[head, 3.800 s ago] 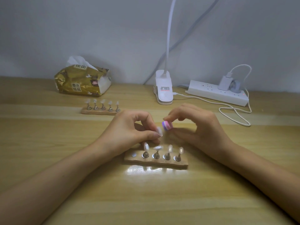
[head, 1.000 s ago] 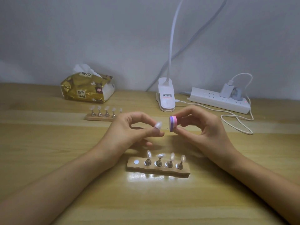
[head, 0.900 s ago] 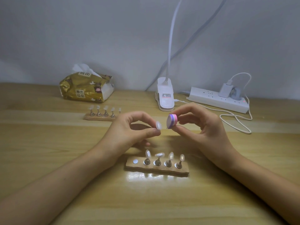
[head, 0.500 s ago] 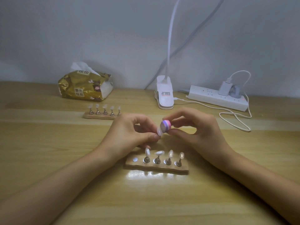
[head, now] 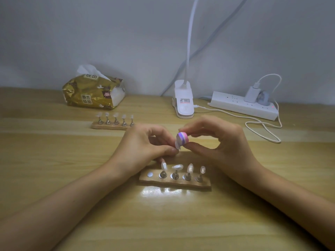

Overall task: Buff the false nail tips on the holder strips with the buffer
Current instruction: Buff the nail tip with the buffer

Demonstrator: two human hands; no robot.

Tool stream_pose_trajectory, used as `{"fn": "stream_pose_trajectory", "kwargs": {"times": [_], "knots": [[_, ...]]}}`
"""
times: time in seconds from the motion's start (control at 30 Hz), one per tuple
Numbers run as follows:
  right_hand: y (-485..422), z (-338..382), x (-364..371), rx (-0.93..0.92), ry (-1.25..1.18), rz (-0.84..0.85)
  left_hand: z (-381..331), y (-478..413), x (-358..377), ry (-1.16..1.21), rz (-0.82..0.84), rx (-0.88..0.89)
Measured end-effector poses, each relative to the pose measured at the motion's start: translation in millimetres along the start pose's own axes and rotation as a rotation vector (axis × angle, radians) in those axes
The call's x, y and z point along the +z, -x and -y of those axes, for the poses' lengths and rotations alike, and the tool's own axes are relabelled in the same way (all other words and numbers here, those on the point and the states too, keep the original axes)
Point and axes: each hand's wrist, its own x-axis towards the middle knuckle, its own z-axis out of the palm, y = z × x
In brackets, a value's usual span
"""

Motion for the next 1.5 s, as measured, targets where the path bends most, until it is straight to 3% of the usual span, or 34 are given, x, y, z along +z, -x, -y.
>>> {"fn": "stream_pose_trajectory", "kwargs": {"times": [0.1, 0.2, 0.3, 0.43, 0.53, 0.67, 0.83, 1.07, 1.37, 1.5], "knots": [[-0.2, 0.5, -0.6, 0.066, -0.031, 0.049, 0.9, -0.4, -0.4, 0.012, -0.003, -0.006], [0.4, 0.7, 1.3, -0.009, -0.012, -0.015, 1.3, -1.0, -0.6, 0.023, -0.016, -0.018], [0.4, 0.9, 0.8, 0.074, -0.047, 0.035, 1.8, -0.6, -0.5, 0.029, -0.020, -0.014], [1.6, 1.3, 1.6, -0.009, -0.025, -0.029, 3.8, -0.9, -1.4, 0.050, -0.019, -0.022], [1.1, -1.4, 2.5, 0.091, -0.018, 0.053, 1.9, 0.1, -0.2, 0.077, -0.029, -0.026], [0.7, -0.6, -1.0, 0.094, -0.010, 0.050, -12.8, -3.2, -14.6, 0.010, -0.077, -0.009], [1.2, -2.1, -4.9, 0.276, -0.131, 0.029, -31.2, 0.5, -54.6, -0.097, 0.142, -0.035], [0.7, 2.7, -1.7, 0.265, -0.133, 0.134, -14.1, 25.4, -57.0, -0.258, 0.411, -0.023], [1.0, -0.3, -2.3, 0.262, -0.127, 0.143, -6.8, 36.7, -48.1, -0.191, 0.331, -0.040], [1.0, -1.5, -2.6, 0.253, -0.133, 0.134, -8.8, 42.3, -35.4, -0.302, 0.214, 0.033]]}}
